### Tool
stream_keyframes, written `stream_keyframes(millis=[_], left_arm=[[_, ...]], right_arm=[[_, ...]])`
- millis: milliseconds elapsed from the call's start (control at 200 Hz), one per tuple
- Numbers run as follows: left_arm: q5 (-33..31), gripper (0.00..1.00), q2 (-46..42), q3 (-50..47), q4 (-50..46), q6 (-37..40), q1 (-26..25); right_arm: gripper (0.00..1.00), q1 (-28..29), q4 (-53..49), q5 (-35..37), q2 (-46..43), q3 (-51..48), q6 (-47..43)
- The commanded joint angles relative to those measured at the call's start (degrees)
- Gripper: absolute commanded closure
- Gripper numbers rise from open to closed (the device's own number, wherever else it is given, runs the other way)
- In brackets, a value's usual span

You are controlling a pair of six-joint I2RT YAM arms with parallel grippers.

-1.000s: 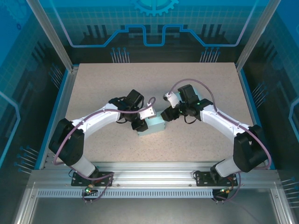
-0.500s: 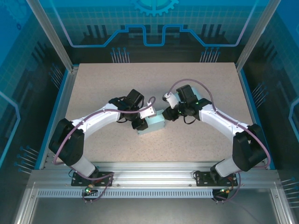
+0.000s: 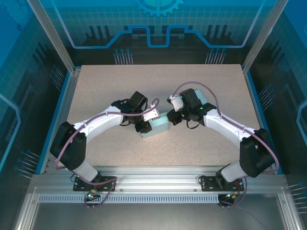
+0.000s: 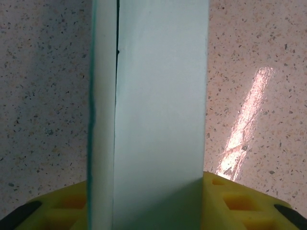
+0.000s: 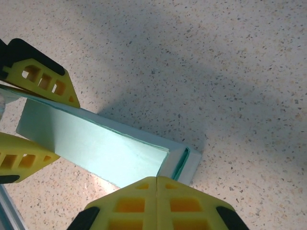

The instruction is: Fold the paper box

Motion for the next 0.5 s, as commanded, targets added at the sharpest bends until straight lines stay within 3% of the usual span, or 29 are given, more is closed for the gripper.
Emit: stream_keyframes(millis=[0,235,420,495], left_arm=[[-1.90,0.56,0.37,-1.14,1.27,0.33,0.32],[-3.25,0.48,-0.29,-1.05,2.29,-0.20,0.36],[-4.58,0.29,-1.66,-1.35,3.42,-0.39,0.39],[-4.49,0.27,-2.94,-1.82,4.35,-0.62,0.37]], right_arm=[[0.98,1.95,-1.20,3.50,0.22,-1.38,0.29],[1.00,3.61,-1.30,6.20,-0.09,-1.22,-0.69],[1.00,3.99,-1.49,6.93,-0.32,-1.03,-0.80],[1.00,3.99,-1.56,7.11,-0.40,-1.11,-0.72]])
